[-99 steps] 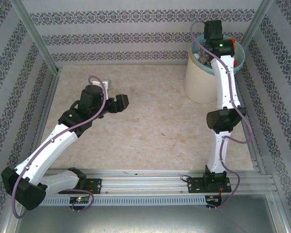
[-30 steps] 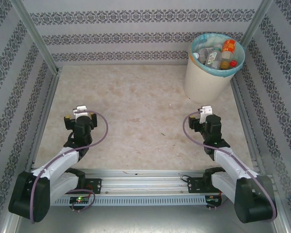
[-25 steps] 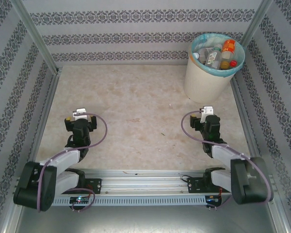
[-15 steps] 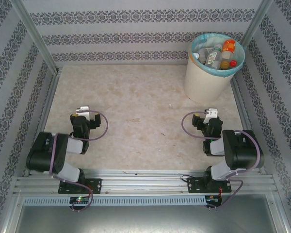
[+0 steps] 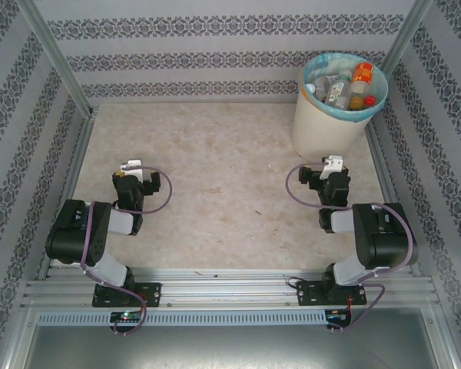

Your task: Put the plastic bottles in the bin

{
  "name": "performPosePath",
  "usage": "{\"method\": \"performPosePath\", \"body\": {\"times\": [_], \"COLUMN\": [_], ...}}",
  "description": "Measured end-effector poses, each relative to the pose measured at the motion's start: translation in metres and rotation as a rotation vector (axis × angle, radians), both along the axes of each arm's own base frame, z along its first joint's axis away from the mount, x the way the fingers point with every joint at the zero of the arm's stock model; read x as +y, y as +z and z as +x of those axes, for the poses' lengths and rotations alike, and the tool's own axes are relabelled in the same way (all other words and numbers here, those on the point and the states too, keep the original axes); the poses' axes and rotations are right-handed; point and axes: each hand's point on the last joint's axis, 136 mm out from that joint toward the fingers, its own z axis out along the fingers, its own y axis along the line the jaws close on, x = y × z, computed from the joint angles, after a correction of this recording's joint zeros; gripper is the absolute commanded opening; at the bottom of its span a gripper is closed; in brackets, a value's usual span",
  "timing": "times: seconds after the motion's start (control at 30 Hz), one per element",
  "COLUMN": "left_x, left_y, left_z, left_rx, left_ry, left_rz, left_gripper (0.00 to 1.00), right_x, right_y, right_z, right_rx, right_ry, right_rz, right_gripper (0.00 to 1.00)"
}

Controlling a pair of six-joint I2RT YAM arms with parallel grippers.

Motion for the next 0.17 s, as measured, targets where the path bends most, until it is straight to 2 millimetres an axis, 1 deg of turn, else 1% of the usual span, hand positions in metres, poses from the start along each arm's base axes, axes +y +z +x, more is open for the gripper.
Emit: {"method": "performPosePath", "body": {"times": [0.07,0.17], "left_x": [0.0,0.0005], "left_y": [-0.0003,-0.0004], "left_z": [-0.0001,-0.0002], "left_rx": [0.002,0.002], "left_ry": [0.0,0.003], "left_rz": [0.0,0.001], "left_gripper": [1.0,1.0], "right_x": [0.0031,0.0047], "right_y": [0.0006,-0.0056], "right_z": [0.0019,0.0002], "right_rx": [0.004,0.03], "right_ry": [0.021,0.032], "right_rz": [-0.006,-0.009], "right_gripper": [0.98,0.98]}}
